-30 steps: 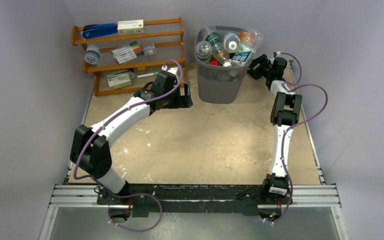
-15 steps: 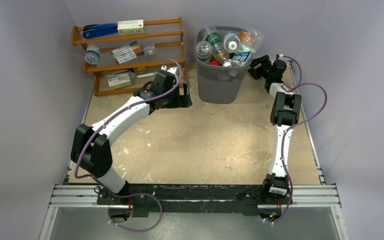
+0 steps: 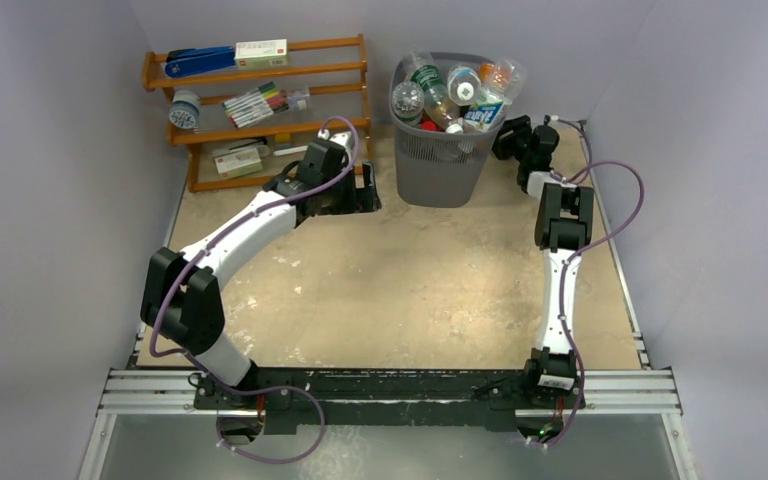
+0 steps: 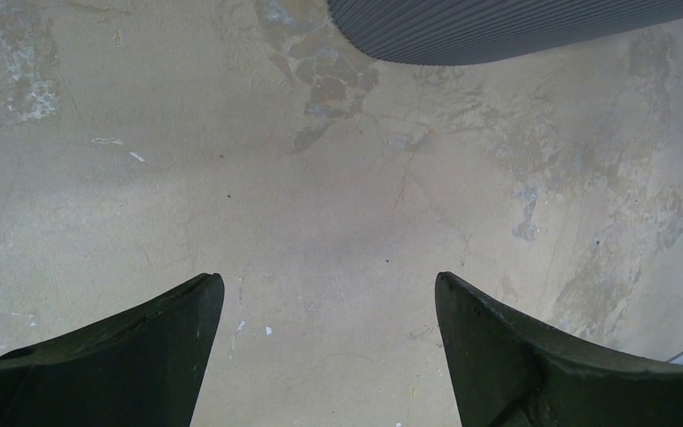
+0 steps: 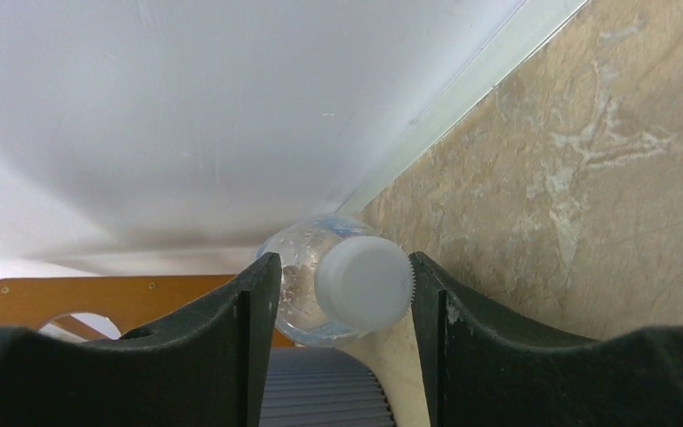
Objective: Put the plastic bottles in the bin
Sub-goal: Pick up the plastic bottle at the center of the board.
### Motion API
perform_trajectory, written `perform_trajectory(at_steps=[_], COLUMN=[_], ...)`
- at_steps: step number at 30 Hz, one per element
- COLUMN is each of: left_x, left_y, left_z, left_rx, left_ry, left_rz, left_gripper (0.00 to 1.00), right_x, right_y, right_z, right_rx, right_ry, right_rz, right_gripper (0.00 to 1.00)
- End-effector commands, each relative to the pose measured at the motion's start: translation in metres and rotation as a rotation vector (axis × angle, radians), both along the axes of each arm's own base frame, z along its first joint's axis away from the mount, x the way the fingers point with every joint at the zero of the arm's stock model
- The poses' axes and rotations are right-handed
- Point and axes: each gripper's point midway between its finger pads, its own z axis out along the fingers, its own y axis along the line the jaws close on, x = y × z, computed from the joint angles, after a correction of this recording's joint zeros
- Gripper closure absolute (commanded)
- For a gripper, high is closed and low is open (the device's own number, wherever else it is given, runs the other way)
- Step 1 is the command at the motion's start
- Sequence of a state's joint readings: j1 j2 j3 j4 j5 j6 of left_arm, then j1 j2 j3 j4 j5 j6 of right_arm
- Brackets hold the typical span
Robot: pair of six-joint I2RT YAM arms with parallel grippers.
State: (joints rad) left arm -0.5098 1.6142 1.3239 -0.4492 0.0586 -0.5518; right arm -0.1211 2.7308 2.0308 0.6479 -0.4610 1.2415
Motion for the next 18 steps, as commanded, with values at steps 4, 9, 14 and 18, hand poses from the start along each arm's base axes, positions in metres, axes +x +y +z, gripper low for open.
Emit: perform_trajectory(at_steps=[4, 9, 14, 18], left_x=[0.011, 0.011, 0.009, 0.006], left_y=[0.002, 0.004, 0.007, 0.01], left_z=[0.024, 0.023, 0.028, 0.035], left_rx=[-0.031, -0.034, -0.033, -0.035], left_ry=[-0.081, -0.076, -0.081, -0.09], left_rz=[-0.018, -0.018, -0.014, -0.006], left_gripper=[0.12, 0.12, 0.12, 0.12], right_x=[-0.008, -0.011, -0.013, -0.019], right_y=[0.004, 0.003, 0.002, -0.008], right_z=[-0.026, -0.016, 0.015, 0.054], right_rx=[0.036, 0.031, -0.01, -0.087], right_ry=[0.093, 0.065, -0.002, -0.058], right_rz=[-0.072, -0.076, -0.065, -0.114], right_gripper=[0.53, 0.72, 0.76, 0.77])
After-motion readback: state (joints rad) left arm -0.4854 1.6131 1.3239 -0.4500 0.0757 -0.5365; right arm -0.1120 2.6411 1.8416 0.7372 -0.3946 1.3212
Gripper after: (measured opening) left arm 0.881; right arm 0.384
